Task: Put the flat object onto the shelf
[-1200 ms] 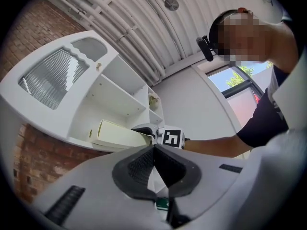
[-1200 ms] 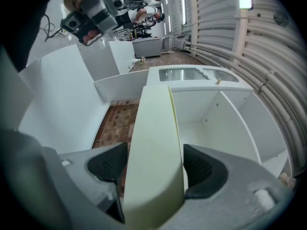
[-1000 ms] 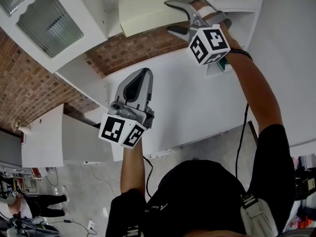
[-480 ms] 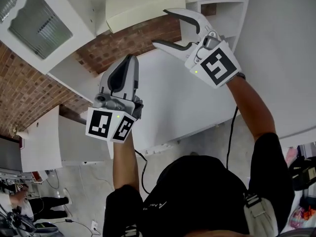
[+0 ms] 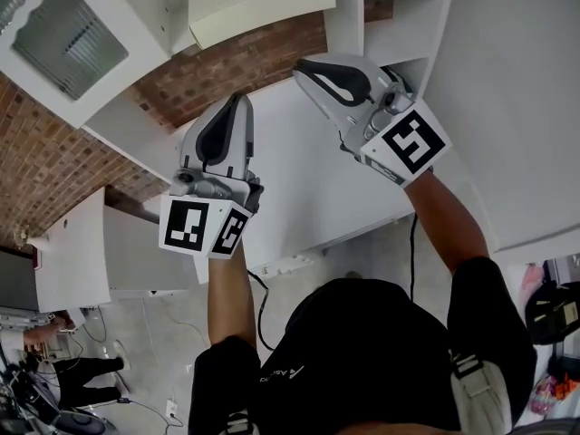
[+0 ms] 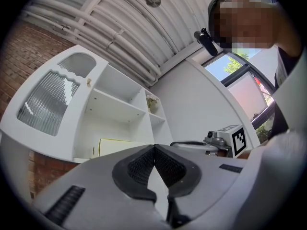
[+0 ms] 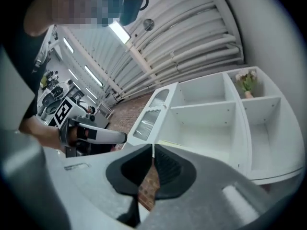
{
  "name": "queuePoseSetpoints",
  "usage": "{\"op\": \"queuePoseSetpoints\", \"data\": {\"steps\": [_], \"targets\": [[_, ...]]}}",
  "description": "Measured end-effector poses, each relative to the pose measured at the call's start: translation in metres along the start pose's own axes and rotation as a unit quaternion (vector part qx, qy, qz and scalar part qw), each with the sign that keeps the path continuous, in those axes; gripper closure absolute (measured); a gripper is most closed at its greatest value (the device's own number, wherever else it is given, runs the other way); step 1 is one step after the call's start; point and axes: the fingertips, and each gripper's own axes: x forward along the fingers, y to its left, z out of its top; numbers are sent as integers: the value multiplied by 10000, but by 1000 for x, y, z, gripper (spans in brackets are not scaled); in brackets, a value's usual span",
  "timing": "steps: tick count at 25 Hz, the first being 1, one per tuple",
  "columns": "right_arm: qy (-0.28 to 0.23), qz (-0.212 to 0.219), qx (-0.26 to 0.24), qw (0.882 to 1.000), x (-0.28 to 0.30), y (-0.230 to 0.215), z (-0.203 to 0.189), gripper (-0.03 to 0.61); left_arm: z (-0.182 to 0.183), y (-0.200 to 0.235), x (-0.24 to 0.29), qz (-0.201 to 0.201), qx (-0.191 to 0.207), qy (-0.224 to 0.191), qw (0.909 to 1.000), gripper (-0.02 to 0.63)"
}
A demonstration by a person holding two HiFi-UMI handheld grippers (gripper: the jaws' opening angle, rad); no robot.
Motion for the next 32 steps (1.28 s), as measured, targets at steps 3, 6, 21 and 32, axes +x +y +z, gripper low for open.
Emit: {"op": "queuePoseSetpoints", "data": {"steps": [3,6,21,32], "targets": [[5,44,343,9994,-4,6,-8,577,0,1,-1,50,125,20,9999,615],[-16,83,529,9986,-6,12,-14,577,-2,0,-2,59,167,43,9998,615],[82,191,429,9989,-11,25,-22,580,-14,-9,0,-20,58,128,9999,615],[91,228,374,9990,-10,25,-20,580,-13,-7,-2,3,31,139,9999,615]]}}
